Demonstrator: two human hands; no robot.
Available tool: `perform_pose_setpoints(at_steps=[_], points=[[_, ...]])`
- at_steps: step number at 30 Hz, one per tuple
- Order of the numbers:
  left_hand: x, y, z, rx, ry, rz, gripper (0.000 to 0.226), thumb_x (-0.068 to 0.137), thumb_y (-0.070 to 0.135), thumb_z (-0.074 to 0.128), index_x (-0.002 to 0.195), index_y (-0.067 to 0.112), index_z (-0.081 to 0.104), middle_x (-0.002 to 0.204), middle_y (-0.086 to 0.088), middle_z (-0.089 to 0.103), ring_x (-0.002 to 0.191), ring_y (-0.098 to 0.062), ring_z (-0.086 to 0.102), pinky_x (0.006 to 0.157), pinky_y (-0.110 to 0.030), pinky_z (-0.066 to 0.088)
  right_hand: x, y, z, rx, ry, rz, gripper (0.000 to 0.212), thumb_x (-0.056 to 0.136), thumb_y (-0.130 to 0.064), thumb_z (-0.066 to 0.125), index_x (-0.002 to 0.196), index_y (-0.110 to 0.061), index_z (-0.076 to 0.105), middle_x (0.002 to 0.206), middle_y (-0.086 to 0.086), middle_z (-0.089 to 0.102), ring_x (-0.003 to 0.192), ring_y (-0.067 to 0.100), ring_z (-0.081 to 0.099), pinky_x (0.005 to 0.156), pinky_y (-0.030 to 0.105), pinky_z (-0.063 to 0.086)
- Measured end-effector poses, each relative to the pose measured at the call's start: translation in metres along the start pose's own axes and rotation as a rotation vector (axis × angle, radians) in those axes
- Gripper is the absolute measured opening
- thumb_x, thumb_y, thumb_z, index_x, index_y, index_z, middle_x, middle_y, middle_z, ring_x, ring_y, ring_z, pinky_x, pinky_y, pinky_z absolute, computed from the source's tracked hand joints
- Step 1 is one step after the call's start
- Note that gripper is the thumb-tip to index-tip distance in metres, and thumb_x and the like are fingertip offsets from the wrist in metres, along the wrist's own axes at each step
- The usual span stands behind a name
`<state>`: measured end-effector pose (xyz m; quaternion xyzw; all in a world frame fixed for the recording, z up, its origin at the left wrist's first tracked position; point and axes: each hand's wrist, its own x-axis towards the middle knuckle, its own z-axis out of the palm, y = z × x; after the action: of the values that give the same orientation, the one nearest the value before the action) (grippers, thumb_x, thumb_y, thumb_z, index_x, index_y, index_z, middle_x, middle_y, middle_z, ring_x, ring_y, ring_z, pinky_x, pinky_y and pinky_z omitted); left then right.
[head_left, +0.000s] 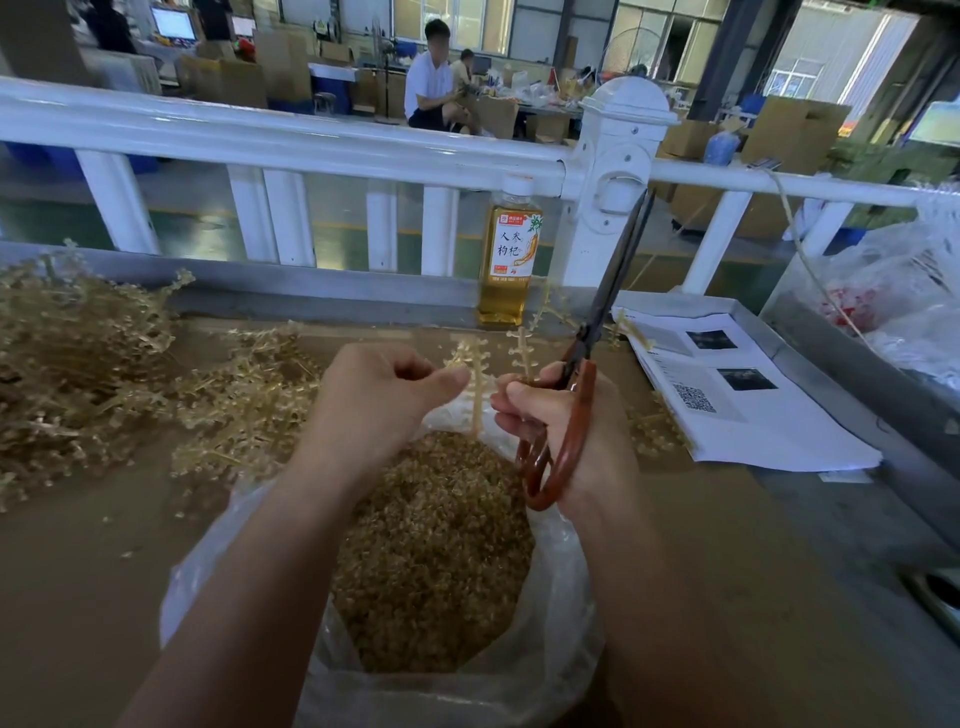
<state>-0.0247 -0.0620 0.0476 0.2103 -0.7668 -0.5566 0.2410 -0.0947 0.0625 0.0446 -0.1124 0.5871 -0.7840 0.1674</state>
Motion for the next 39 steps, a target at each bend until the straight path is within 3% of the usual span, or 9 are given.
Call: perform_pose_setpoints(at_steps=[6,13,17,19,21,23,28,31,39], points=[[0.001,-0.002,0.002,-0.031,-0.122,0.070,0.010,0.084,0.014,0.066,0.085,0.025,0.065,0.076,0.011,0.065,0.040,0.005,0.048,0.041,-0.010,0.038,-0.001,-0.002,0.001,0.059,-0.036,-0.014,0.029,0.081,0.019,0.053,0.079,-0.008,0.044,0.061,0.005,0.066,0.051,0.014,0.066,0.052,0.021,0.056],[0.000,-0.008,0.001,0.166,-0.382,-0.016,0.027,0.082,0.051,0.052,0.098,0.034,0.064,0.069,0.006,0.063,0.046,-0.003,0.056,0.046,-0.019,0.035,0.001,-0.002,-0.003,0.128,-0.077,-0.097,0.029,0.080,0.020,0.052,0.079,-0.009,0.045,0.059,0.002,0.069,0.059,0.015,0.069,0.060,0.024,0.056],[0.000,-0.003,0.003,0.083,-0.255,0.137,0.047,0.083,0.019,0.067,0.125,0.033,0.053,0.110,0.018,0.059,0.052,0.000,0.056,0.045,-0.010,0.042,0.000,-0.003,-0.002,0.188,-0.110,-0.112,0.032,0.079,0.022,0.050,0.074,-0.008,0.046,0.059,0.004,0.068,0.057,0.016,0.069,0.059,0.024,0.056],[-0.001,0.001,0.004,0.036,-0.208,0.263,0.049,0.081,0.006,0.067,0.117,0.036,0.057,0.119,0.032,0.047,0.054,0.002,0.057,0.051,-0.010,0.046,-0.001,-0.003,-0.002,0.203,-0.117,-0.104,0.031,0.079,0.022,0.050,0.073,-0.008,0.046,0.058,0.004,0.068,0.056,0.017,0.069,0.058,0.024,0.056],[-0.001,0.004,0.002,-0.013,-0.194,0.310,0.042,0.079,0.001,0.066,0.093,0.040,0.068,0.108,0.034,0.056,0.050,0.003,0.057,0.049,-0.015,0.049,0.000,-0.003,-0.003,0.208,-0.113,-0.093,0.031,0.079,0.022,0.050,0.073,-0.008,0.047,0.058,0.004,0.068,0.056,0.017,0.068,0.056,0.023,0.055],[-0.001,0.002,-0.002,-0.014,-0.174,0.266,0.028,0.080,0.003,0.067,0.075,0.030,0.073,0.090,0.017,0.070,0.041,-0.004,0.051,0.045,-0.023,0.047,0.001,-0.002,-0.004,0.204,-0.109,-0.086,0.033,0.079,0.022,0.049,0.073,-0.009,0.047,0.058,0.003,0.068,0.056,0.016,0.068,0.054,0.023,0.054],[-0.001,0.001,-0.003,-0.085,-0.338,0.179,0.005,0.077,0.020,0.068,0.081,0.017,0.069,0.077,0.003,0.070,0.038,-0.006,0.048,0.040,-0.016,0.039,0.003,-0.001,-0.005,0.213,-0.119,-0.098,0.031,0.079,0.020,0.050,0.073,-0.011,0.046,0.061,0.003,0.069,0.058,0.015,0.068,0.054,0.025,0.054],[-0.001,0.000,0.000,-0.103,-0.345,0.087,0.008,0.075,0.009,0.071,0.078,0.007,0.064,0.062,0.001,0.065,0.041,-0.002,0.046,0.040,-0.014,0.038,0.002,0.000,-0.005,0.195,-0.124,-0.102,0.031,0.079,0.020,0.051,0.075,-0.011,0.046,0.062,0.003,0.069,0.060,0.016,0.068,0.056,0.026,0.055],[0.000,0.000,-0.005,-0.270,-0.337,-0.047,0.009,0.069,0.013,0.069,0.061,0.017,0.072,0.053,0.002,0.062,0.039,-0.003,0.036,0.038,-0.013,0.029,0.000,0.002,-0.003,0.206,-0.126,-0.079,0.029,0.078,0.019,0.054,0.079,-0.009,0.047,0.065,0.005,0.070,0.061,0.018,0.069,0.056,0.024,0.055]])
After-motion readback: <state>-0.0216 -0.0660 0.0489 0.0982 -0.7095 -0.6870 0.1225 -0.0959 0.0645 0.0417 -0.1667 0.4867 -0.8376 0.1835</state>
